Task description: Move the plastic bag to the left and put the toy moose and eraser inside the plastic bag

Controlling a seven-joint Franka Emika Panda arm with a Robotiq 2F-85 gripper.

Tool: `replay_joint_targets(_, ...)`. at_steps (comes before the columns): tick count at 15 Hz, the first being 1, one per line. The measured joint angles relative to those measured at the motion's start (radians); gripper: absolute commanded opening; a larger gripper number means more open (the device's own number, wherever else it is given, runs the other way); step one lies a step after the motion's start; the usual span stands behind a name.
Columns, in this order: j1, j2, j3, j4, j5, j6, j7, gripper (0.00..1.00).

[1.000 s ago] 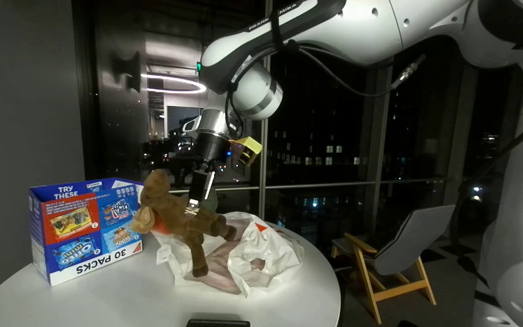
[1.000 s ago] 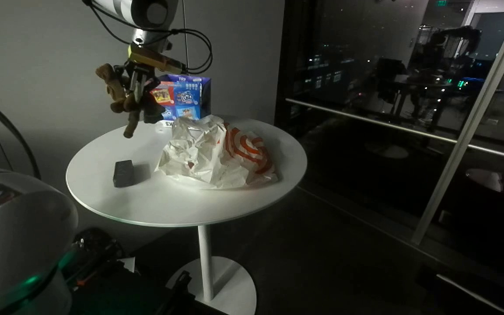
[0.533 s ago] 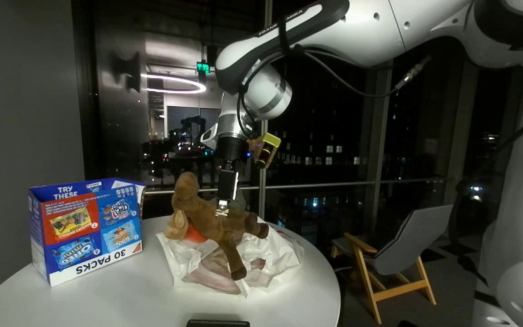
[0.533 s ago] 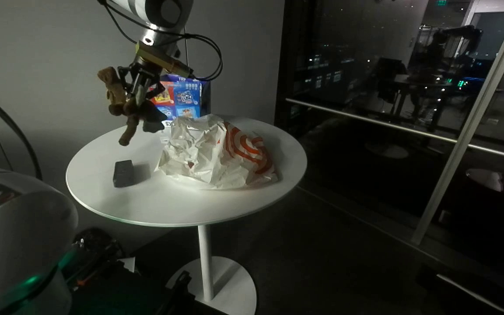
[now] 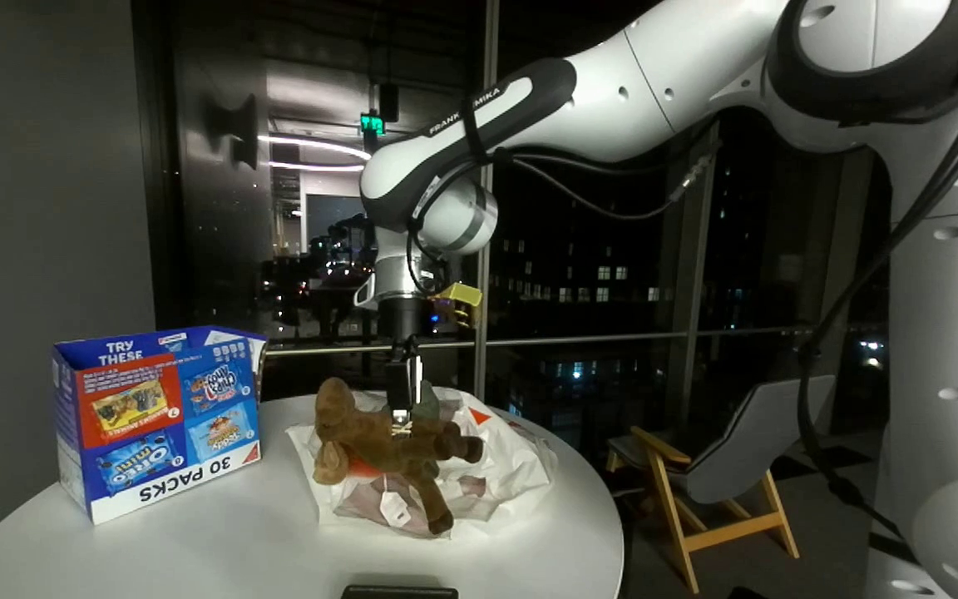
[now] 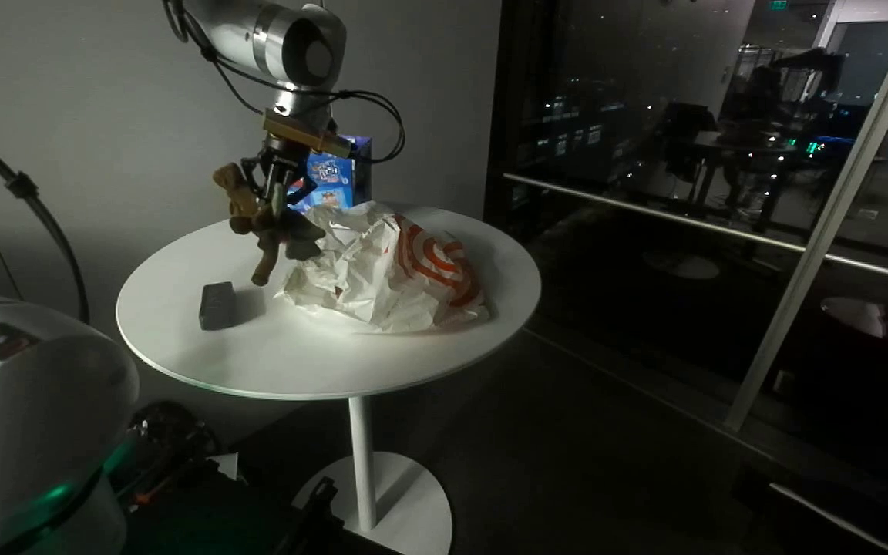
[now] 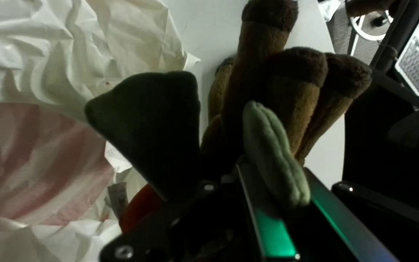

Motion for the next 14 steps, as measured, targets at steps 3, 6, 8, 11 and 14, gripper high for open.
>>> replay_joint_targets(3,0.004,0.016,0.007,0.023,-0.010,0.061,0.067,0.15)
replay_joint_targets(6,0.004,0.017,0.009,0.042,-0.010,0.103,0.121,0.14)
replay_joint_targets(8,0.004,0.020,0.009,0.052,-0.010,0.124,0.151,0.14)
replay_joint_targets(11,0.003,0.042,0.008,0.066,-0.010,0.146,0.188,0.14)
replay_joint_targets(14,-0.002,0.090,0.005,0.080,-0.014,0.186,0.218,0.14)
